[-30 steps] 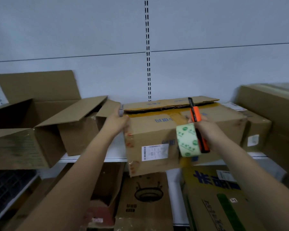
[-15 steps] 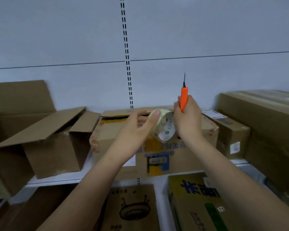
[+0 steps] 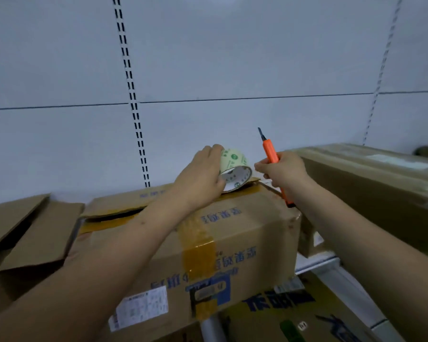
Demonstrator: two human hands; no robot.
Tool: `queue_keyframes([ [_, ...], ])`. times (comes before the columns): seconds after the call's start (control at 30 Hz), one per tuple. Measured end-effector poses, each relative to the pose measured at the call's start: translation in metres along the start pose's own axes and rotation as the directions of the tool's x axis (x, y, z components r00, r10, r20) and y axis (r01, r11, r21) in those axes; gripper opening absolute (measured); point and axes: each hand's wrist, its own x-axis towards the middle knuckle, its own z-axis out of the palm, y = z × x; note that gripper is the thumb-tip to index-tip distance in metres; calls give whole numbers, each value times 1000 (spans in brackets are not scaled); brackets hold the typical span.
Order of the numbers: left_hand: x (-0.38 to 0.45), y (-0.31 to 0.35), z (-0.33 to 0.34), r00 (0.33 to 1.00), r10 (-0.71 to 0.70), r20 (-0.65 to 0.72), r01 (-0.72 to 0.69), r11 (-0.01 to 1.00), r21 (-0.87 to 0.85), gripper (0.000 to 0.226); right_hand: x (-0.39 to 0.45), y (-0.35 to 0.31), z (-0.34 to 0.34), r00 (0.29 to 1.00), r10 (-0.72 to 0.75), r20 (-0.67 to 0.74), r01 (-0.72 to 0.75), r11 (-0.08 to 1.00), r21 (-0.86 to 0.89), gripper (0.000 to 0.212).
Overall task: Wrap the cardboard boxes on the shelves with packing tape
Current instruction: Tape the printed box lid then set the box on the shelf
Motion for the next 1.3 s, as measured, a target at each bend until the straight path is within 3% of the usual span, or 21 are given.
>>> queue_keyframes([
  [0.13,37,-8,14,994,98,46,-106,960,260,56,32,18,-18,982,66,-176,-68,998,-1,16],
  [0.27,58,-34,20,996,64,68,-87,901,425,78,59,42,-34,964,93,-249,-101,995,-18,30],
  [0.37,63,-43,32,996,-13,93,-24,926,377,85,78,50,-32,971,129,-199,-141,989,-48,27],
  [0.47,61,-46,53,969,-144,198,118,983,139,87,102,62,-30,974,206,-93,-216,970,-114,15],
  [0.57,55,-48,69,968,-206,147,212,977,-30,89,119,76,-26,958,287,18,-281,946,-159,18],
  [0.63,46,-51,76,954,-277,119,290,950,-115,80,125,85,-24,957,284,48,-269,940,-210,18],
  [0.73,46,-54,79,909,-399,123,413,904,-114,25,131,92,-25,967,249,56,-228,941,-252,15],
  [0.8,55,-52,72,894,-428,133,445,883,-147,7,135,95,-25,963,258,81,-231,940,-251,20],
  [1.07,48,-41,70,892,-412,189,406,911,71,14,139,98,-20,943,286,172,-220,921,-322,22],
  [1.3,54,-37,67,895,-405,186,403,914,46,14,135,95,-13,949,266,169,-160,868,-470,19],
])
